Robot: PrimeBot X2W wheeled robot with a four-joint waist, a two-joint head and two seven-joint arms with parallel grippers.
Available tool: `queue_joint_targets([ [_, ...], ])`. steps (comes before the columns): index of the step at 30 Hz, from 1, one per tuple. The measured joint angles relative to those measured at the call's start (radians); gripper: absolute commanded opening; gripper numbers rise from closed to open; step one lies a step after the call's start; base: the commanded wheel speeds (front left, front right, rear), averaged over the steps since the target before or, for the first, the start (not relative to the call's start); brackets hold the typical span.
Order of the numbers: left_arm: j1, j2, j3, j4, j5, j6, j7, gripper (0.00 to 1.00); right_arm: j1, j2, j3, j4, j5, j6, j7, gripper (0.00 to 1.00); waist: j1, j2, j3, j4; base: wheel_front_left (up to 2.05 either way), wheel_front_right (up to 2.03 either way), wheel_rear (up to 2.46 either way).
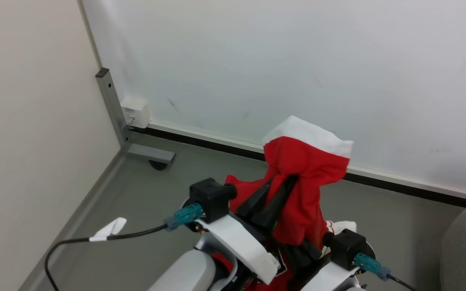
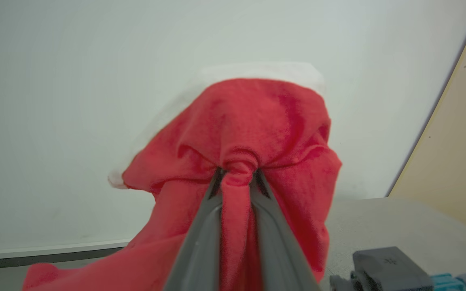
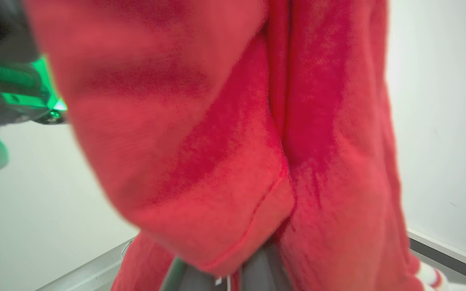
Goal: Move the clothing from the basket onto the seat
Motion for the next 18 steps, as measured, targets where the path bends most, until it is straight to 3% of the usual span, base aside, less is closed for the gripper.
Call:
queue_joint_targets([
  [10,0.009,0.055,0.061,0.05,-0.01,0.033,-0.039,0.0,0.041,-0.002,-0.072,-0.067,0.009,0.0,0.0,0.0,0.0,0.0,0.006,-0.055,0.0,0.0,0.0],
  [11,0.015,0.055,0.058,0.05,-0.012,0.033,-0.039,0.21,0.044,-0.007,-0.077,-0.073,0.007,0.0,0.001,0.0,-0.0001,0.0,0.007,-0.062,0.0,0.0,0.0],
  [12,0.02,0.054,0.053,0.053,-0.017,0.028,-0.039,0.7,0.048,-0.011,-0.083,-0.081,0.003,0.0,0.001,0.0,-0.0001,0.0,0.008,-0.069,0.0,0.0,0.0],
  [13,0.026,0.054,0.049,0.053,-0.018,0.027,-0.04,1.0,0.052,-0.015,-0.089,-0.09,0.0,0.0,0.001,0.0,0.0,0.0,0.008,-0.077,0.0,0.0,0.0],
  [18,0.045,0.051,0.041,0.048,-0.023,0.025,-0.058,1.0,0.053,-0.045,-0.136,-0.124,-0.018,0.0,0.001,0.0,0.0,0.0,0.014,-0.127,0.0,0.0,0.0],
])
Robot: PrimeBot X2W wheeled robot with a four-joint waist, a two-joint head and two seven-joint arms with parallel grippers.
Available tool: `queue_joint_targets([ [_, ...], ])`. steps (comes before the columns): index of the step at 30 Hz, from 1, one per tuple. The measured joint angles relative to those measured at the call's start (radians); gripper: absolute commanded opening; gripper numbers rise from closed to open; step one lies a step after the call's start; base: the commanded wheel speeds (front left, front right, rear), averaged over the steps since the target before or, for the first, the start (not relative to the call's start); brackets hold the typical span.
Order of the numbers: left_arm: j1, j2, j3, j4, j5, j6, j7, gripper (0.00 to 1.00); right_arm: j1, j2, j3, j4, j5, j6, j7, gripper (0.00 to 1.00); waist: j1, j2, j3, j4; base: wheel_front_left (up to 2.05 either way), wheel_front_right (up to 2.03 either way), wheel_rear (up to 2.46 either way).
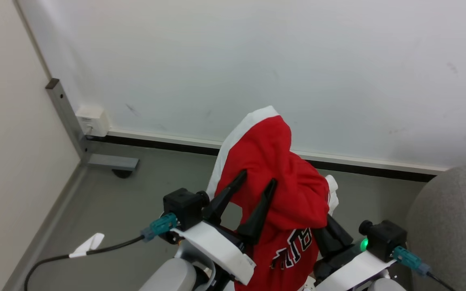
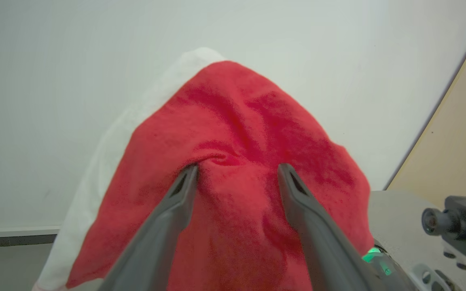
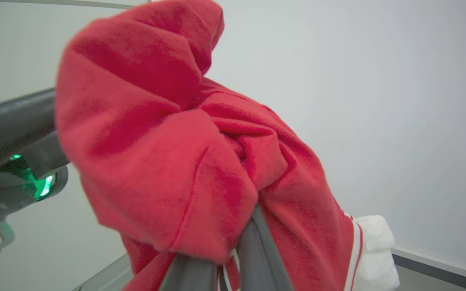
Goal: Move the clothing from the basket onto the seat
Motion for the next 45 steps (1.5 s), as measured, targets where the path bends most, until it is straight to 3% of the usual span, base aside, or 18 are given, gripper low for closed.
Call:
queue_joint_targets([
  [9,0.029,0.009,-0.001,-0.027,0.001,0.007,-0.046,1.0,0.0,-0.056,-0.099,-0.054,-0.04,0.0,0.0,0.0,0.0,0.0,0.024,-0.12,0.0,0.0,0.0],
  [20,0.055,0.044,-0.029,-0.043,0.035,-0.002,-0.07,1.0,0.004,-0.096,-0.261,-0.128,-0.101,0.0,0.0,0.0,0.0,0.0,0.055,-0.314,0.0,0.0,0.0],
  [35,0.046,0.043,-0.073,0.035,0.097,-0.001,-0.099,1.0,0.007,-0.133,-0.348,-0.171,-0.139,0.0,0.0,0.0,0.0,0.0001,0.085,-0.592,0.0,0.0,0.0],
  [45,0.044,0.029,-0.094,0.088,0.106,-0.009,-0.113,1.0,0.011,-0.138,-0.388,-0.201,-0.161,0.0,0.0,0.0,0.0,0.0001,0.108,-0.68,0.0,0.0,0.0],
])
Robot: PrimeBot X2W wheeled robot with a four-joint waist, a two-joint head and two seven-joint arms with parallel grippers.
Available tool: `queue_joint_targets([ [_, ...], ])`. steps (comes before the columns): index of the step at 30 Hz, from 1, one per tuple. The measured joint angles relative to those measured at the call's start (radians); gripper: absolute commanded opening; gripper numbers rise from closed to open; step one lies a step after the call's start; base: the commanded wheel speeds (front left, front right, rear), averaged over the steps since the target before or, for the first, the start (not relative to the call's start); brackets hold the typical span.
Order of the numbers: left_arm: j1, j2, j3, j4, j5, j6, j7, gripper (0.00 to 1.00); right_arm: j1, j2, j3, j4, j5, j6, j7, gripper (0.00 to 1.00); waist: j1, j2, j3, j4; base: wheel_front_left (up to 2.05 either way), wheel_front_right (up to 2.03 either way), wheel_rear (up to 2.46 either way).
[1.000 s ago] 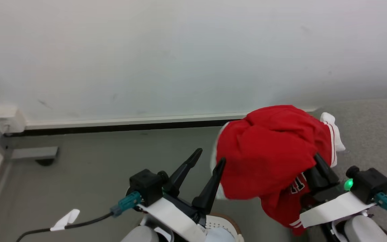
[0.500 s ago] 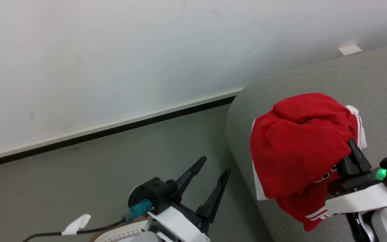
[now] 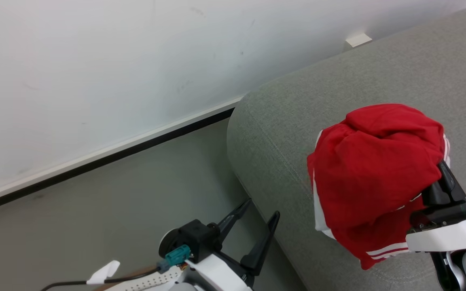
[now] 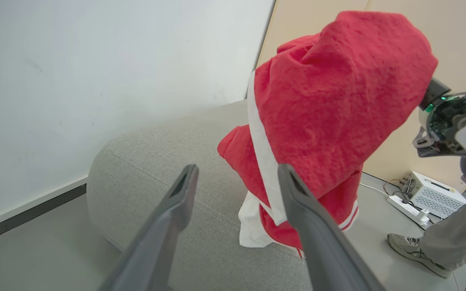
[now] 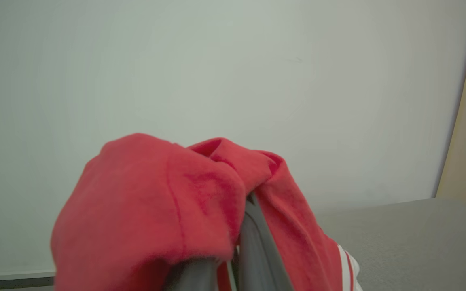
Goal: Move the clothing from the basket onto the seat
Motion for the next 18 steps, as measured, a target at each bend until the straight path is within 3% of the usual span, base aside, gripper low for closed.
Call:
queue_joint_targets([
  [11,-0.048,-0.002,-0.016,0.011,0.022,-0.013,0.007,1.0,-0.102,-0.031,-0.053,0.026,-0.032,0.0,0.0,0.0,0.0,0.0,0.081,0.053,0.0,0.0,0.0],
  [18,-0.096,0.018,-0.011,-0.008,0.034,-0.012,0.029,1.0,-0.324,-0.161,-0.052,0.074,-0.043,0.0,0.0,0.0,0.0001,0.0,0.186,0.109,0.0,0.0,0.0],
])
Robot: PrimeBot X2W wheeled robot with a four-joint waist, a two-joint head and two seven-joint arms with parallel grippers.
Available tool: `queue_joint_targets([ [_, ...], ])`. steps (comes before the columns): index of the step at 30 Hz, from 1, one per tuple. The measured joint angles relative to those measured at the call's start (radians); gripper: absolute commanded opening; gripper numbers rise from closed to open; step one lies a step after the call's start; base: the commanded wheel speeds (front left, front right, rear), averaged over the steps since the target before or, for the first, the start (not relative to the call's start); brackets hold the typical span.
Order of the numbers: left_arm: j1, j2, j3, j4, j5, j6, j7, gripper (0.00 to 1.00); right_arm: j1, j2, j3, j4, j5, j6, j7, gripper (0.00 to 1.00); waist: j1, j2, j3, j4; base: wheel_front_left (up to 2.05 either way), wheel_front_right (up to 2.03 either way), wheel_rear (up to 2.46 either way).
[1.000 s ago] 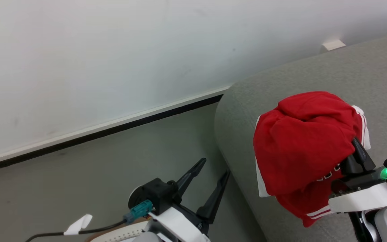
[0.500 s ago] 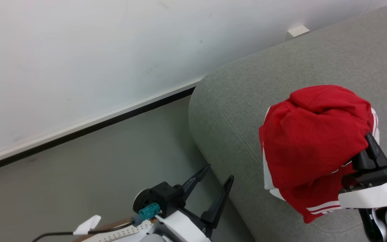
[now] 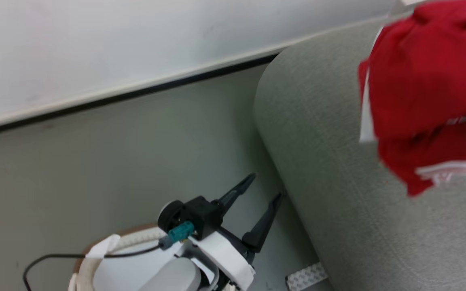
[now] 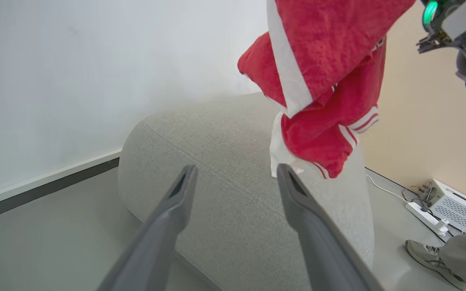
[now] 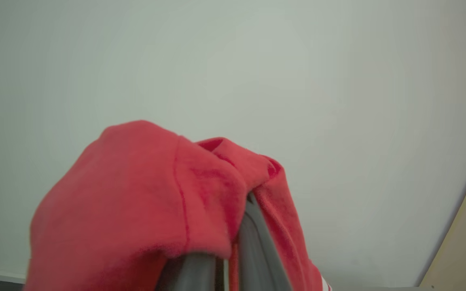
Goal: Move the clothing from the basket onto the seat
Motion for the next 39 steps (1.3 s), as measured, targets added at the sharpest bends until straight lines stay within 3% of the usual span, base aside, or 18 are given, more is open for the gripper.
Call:
queue_joint_targets([
  [11,-0.082,0.017,-0.008,-0.031,0.035,0.005,0.024,1.0,-0.284,-0.244,-0.048,0.17,0.064,0.0,0.0,0.0,0.0001,0.0,0.184,0.114,0.0,0.0,0.0],
  [18,-0.119,0.02,-0.018,-0.043,0.053,0.007,0.028,1.0,-0.389,-0.354,-0.068,0.362,0.086,0.0,0.014,0.0,0.0,-0.0001,0.274,0.196,0.0,0.0,0.0],
  [27,-0.148,0.017,-0.028,-0.034,0.061,0.003,0.023,1.0,-0.4,-0.36,-0.004,0.711,0.124,0.0,0.152,0.0,0.0,-0.0002,0.34,0.258,0.0,0.0,0.0],
  [34,-0.156,0.02,-0.028,-0.032,0.061,0.005,0.017,1.0,-0.36,-0.338,0.109,0.763,0.222,0.0,0.256,0.0,0.0,-0.0001,0.346,0.257,0.0,0.0,0.0],
  [35,-0.156,0.021,-0.028,-0.03,0.061,0.005,0.016,1.0,-0.358,-0.342,0.121,0.761,0.235,0.0,0.263,0.12,0.0,-0.0001,0.344,0.254,0.0,0.0,0.0],
  [38,-0.155,0.024,-0.026,-0.021,0.056,0.007,0.015,1.0,-0.355,-0.357,0.156,0.754,0.261,0.0,0.267,1.0,0.0,-0.0001,0.33,0.248,0.0,0.0,0.0],
  [39,-0.155,0.024,-0.025,-0.018,0.053,0.007,0.013,1.0,-0.353,-0.362,0.17,0.748,0.264,0.0,0.267,1.0,0.0,-0.0001,0.323,0.246,0.0,0.0,0.0],
])
